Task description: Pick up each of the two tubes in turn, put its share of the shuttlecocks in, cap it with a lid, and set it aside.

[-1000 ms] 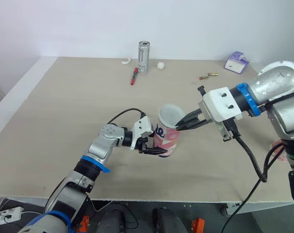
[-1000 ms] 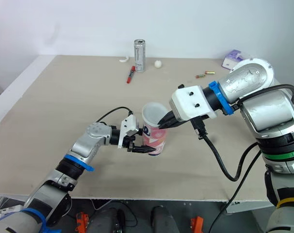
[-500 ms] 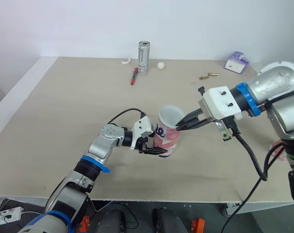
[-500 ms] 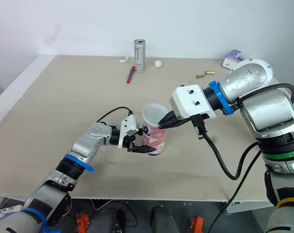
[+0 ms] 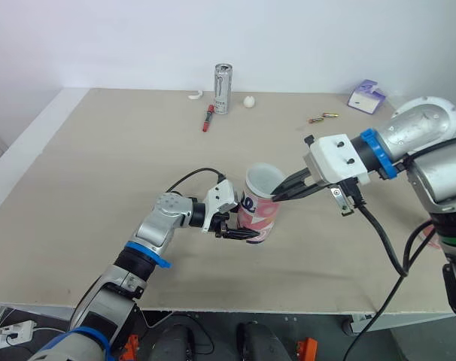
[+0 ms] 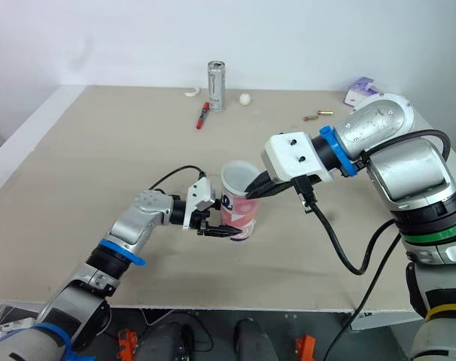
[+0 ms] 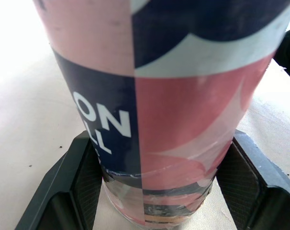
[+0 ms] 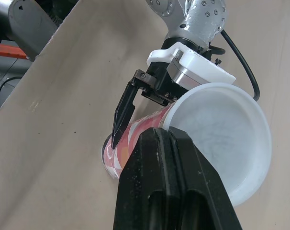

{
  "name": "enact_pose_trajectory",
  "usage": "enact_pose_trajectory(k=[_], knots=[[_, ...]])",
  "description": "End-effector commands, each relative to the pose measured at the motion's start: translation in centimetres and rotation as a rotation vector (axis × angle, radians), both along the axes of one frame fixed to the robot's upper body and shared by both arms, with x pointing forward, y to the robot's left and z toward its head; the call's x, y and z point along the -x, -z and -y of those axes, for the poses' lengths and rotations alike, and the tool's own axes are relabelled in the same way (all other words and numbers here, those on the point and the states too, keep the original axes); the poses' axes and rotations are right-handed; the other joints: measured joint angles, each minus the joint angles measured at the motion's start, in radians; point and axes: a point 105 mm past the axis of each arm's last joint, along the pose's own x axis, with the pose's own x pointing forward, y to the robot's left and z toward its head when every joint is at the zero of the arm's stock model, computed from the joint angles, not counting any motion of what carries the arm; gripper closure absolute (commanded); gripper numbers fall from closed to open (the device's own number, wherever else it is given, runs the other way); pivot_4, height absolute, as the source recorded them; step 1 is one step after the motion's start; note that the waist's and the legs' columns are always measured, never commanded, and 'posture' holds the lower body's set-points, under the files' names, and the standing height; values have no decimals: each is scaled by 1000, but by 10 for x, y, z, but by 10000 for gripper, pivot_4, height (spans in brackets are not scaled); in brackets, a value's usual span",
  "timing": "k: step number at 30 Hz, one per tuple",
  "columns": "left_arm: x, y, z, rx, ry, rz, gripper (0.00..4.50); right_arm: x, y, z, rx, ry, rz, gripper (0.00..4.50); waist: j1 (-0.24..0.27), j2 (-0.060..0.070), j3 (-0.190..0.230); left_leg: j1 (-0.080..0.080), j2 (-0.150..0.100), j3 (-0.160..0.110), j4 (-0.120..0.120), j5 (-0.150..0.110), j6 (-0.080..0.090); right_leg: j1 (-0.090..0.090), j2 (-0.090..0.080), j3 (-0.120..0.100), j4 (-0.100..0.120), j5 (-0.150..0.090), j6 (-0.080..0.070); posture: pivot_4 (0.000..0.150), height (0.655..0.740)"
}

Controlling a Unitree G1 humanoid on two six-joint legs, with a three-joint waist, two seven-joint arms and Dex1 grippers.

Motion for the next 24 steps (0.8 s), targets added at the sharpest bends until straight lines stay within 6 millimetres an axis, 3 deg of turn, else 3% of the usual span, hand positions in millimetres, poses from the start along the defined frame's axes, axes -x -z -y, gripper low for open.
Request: enact_pose_trajectory(k=[1, 2, 3, 7, 16, 19, 22, 24], knots=[[1, 12, -4, -36, -16, -40, 12912, 4, -9, 0, 14, -36, 28, 30882, 0, 0, 0, 0, 0, 0, 0, 0, 0, 0, 0, 0, 0, 0, 0, 1500, 7400], [1, 12, -4, -37, -16, -41, 12912, 3, -10, 0, 9, -38, 34, 25845, 0, 0, 0, 0, 0, 0, 0, 0, 0, 0, 0, 0, 0, 0, 0, 1500, 7400], [1, 12, -4, -37, -16, -41, 12912, 3, -11, -1, 2, -38, 40, 25429, 0, 0, 0, 0, 0, 0, 0, 0, 0, 0, 0, 0, 0, 0, 0, 1500, 7400], [0, 12, -4, -39, -17, -41, 12912, 7, -22, -2, -52, -29, 45, 25429, 0, 0, 0, 0, 0, 0, 0, 0, 0, 0, 0, 0, 0, 0, 0, 1500, 7400], [-1, 11, -7, -41, -22, -37, 12912, 7, -62, -1, -474, 200, -120, 25429, 0, 0, 0, 0, 0, 0, 0, 0, 0, 0, -3, 0, 0, 0, -1, 1500, 7400], [-1, 10, -7, -41, -18, -35, 12912, 1, -56, -6, -546, 296, -165, 32105, 0, 0, 0, 0, 1, 0, -1, 0, 0, 0, -4, -3, 0, 0, -1, 1500, 7400], [-1, 10, -6, -40, -15, -35, 12912, -2, -39, -10, -514, 346, -172, 44841, 0, 0, 0, 0, 1, -1, -1, 0, 0, 0, -5, -3, 0, 0, -2, 1500, 7400], [0, 11, -6, -41, -13, -34, 12912, -2, -33, -12, -501, 359, -179, 44841, 0, 0, 0, 0, 0, 0, -1, 0, 0, 0, -5, -3, 0, 0, -2, 1500, 7400]])
